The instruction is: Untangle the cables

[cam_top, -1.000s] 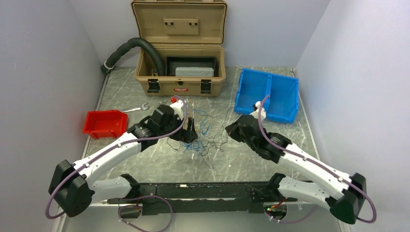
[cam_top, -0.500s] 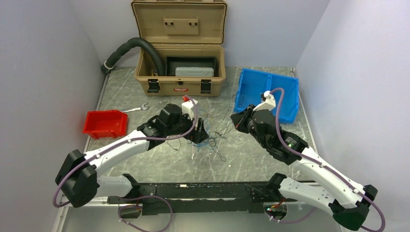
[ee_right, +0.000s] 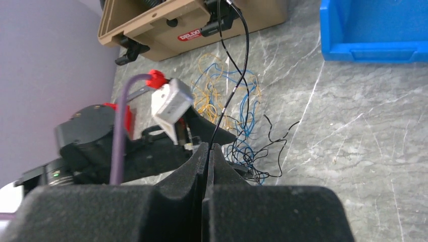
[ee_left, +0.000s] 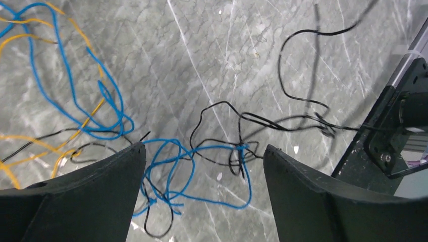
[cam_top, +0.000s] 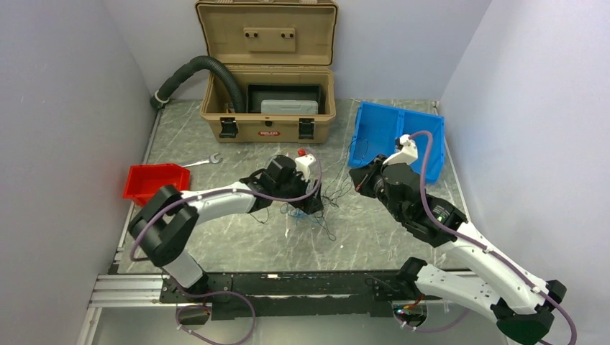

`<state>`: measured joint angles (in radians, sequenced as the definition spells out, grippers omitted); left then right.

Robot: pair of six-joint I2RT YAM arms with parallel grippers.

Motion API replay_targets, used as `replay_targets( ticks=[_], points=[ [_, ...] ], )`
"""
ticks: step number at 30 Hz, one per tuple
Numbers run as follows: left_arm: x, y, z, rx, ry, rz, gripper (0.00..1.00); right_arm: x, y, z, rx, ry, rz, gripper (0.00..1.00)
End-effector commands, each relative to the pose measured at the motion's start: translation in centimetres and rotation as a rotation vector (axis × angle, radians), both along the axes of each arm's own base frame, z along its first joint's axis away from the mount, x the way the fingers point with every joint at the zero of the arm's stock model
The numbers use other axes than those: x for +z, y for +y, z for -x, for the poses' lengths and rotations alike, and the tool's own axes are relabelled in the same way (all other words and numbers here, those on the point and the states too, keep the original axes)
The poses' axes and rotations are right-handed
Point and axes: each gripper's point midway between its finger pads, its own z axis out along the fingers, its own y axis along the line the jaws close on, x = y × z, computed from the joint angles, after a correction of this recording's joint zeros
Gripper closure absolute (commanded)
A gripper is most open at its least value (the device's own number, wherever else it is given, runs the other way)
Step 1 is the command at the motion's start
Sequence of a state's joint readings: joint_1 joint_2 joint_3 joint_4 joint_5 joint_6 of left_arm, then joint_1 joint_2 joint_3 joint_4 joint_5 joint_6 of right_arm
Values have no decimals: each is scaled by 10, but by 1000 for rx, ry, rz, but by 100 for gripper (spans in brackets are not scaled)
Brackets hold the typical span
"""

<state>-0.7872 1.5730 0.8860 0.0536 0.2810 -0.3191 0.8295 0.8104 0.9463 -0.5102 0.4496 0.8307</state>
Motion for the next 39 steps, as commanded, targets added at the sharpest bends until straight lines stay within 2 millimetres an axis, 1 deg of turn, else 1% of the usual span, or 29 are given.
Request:
replay_targets(
  ticks=[1,3,4,5,7,9,10,11,13,15,18,20,22,25,27,33,34,37,39],
  points=[
    [-1,-30,-3,-59,13,55,14,38,-16,-2,-56,-81,-29,100],
    [-19,-35,-1,-59,51,36,21,49,-25,-3,-89,-104,-22,100],
    [-27,-35,1,-54,71,23,29,56,-30,-3,-106,-120,-16,100],
    [-35,-34,1,-43,92,9,40,65,-36,-3,-126,-136,-12,100],
    [-45,-32,2,-28,112,-3,60,82,-49,-2,-164,-174,1,100],
    [-49,-28,4,-15,118,-10,83,98,-63,-1,-204,-207,21,100],
    [-50,-25,4,-4,119,-22,93,106,-71,0,-228,-223,34,100],
    [-50,-21,4,7,113,-38,100,113,-78,1,-250,-237,47,100],
    [-53,-6,3,53,108,-100,100,126,-95,4,-302,-262,77,100],
    [-54,15,-3,125,83,-173,100,137,-111,7,-350,-283,109,100],
    [-52,49,-9,230,73,-246,100,148,-132,12,-418,-302,148,100],
    [-48,76,-15,315,91,-255,100,150,-143,15,-460,-305,173,100],
    [-46,100,-18,392,120,-251,100,150,-150,17,-483,-305,184,100],
    [-40,125,-20,469,133,-229,100,147,-153,18,-494,-298,197,100],
    [-34,132,-19,485,125,-218,100,145,-151,17,-488,-293,199,100],
    [-13,132,-21,482,94,-195,100,134,-138,9,-458,-268,226,100],
    [-11,136,-24,502,80,-209,100,133,-136,8,-452,-262,233,100],
    [1,132,-25,485,50,-175,100,127,-124,5,-403,-249,241,100],
    [10,127,-23,456,35,-137,100,118,-114,2,-364,-225,239,100]
  ],
)
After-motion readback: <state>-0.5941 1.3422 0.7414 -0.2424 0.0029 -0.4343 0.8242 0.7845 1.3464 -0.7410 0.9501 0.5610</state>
